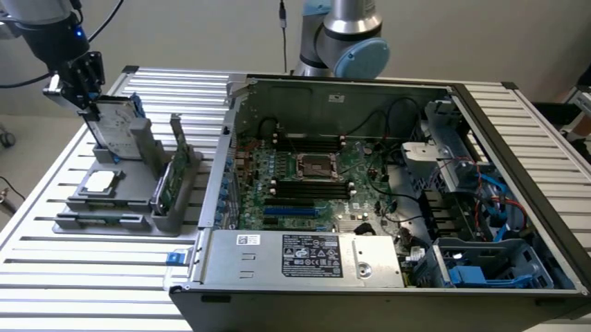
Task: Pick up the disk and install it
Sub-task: 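Pick up the disk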
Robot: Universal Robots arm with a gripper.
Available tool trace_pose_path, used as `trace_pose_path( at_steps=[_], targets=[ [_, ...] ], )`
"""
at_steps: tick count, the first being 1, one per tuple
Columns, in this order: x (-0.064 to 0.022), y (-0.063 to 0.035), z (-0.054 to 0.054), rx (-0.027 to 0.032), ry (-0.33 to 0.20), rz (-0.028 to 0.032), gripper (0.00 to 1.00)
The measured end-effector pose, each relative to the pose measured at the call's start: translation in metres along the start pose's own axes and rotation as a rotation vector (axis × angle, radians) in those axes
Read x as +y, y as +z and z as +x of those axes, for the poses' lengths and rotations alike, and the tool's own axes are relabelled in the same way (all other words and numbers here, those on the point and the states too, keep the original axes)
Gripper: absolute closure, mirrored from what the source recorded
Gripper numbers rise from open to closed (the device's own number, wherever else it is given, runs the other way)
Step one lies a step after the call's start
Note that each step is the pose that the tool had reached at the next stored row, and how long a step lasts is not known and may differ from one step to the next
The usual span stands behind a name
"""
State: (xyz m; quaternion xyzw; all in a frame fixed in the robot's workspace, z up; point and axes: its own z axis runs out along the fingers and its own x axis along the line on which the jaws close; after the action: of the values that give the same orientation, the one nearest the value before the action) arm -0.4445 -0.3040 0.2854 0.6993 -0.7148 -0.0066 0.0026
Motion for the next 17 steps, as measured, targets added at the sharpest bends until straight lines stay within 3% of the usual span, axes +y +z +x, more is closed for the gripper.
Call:
trace_pose_path(
  at_steps=[10,17],
  targets=[
    [0.0001,-0.0051,0.000,-0.0001,0.000,0.0000,0.67],
    [0.0003,-0.0241,0.000,-0.0001,0.000,0.0000,0.67]
  ],
)
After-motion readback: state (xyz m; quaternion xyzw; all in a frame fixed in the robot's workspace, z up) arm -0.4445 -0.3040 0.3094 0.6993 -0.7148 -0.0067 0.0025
